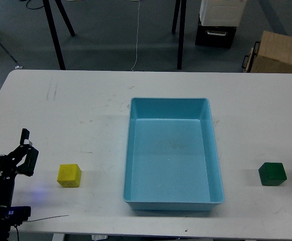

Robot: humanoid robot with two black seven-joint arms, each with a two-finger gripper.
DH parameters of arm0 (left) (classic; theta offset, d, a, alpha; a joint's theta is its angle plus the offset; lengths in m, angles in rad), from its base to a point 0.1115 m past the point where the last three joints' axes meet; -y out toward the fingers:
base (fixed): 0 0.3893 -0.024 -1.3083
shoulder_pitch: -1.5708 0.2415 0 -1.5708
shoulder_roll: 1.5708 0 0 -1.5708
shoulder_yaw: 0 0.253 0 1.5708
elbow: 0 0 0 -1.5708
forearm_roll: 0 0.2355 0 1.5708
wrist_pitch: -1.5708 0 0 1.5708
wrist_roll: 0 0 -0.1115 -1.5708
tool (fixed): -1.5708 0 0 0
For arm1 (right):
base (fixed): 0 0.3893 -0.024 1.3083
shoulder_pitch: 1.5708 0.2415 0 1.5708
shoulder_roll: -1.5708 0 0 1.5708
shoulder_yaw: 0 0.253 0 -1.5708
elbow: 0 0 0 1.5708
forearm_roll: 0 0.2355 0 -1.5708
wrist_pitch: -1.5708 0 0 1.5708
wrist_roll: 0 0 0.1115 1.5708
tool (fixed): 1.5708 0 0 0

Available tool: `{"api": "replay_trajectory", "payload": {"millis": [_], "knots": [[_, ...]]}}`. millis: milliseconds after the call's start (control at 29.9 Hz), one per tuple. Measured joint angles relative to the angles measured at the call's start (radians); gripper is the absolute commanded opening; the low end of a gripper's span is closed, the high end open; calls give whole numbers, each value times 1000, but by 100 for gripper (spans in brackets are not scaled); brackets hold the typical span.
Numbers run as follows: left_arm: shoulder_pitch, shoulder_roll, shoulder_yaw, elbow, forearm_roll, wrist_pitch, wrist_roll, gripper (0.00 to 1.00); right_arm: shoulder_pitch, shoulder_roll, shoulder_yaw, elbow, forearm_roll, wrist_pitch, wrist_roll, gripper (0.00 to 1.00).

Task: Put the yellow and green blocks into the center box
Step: 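Move the right gripper toward the dark green cube, then lower the right gripper and grasp the dark green cube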

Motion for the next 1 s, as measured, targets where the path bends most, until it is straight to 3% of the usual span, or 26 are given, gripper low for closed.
{"api": "replay_trajectory", "payload": {"millis": [67, 234, 401, 501, 668, 1002], "knots": [[-4, -3, 12, 0, 0, 0, 0, 100, 166, -43, -160, -8, -90, -11, -6, 100], [-5, -2, 20, 3, 1, 0, 3, 100, 695, -64, -699, -17, -313, -6, -84, 100], [-5, -4, 21, 3, 3, 0, 3, 100, 1132, 18, -1202, -21, -447, 13, -103, 100], [-3, -7, 26, 3, 3, 0, 2, 100, 1304, 69, -1413, -15, -524, 46, -111, 100], [0, -9, 34, 3, 3, 0, -1, 100, 1383, 117, -1549, -19, -704, 119, -146, 100], [4, -20, 37, 1, 2, 0, -1, 100, 1256, 135, -1586, -21, -873, 124, -152, 100]]}}
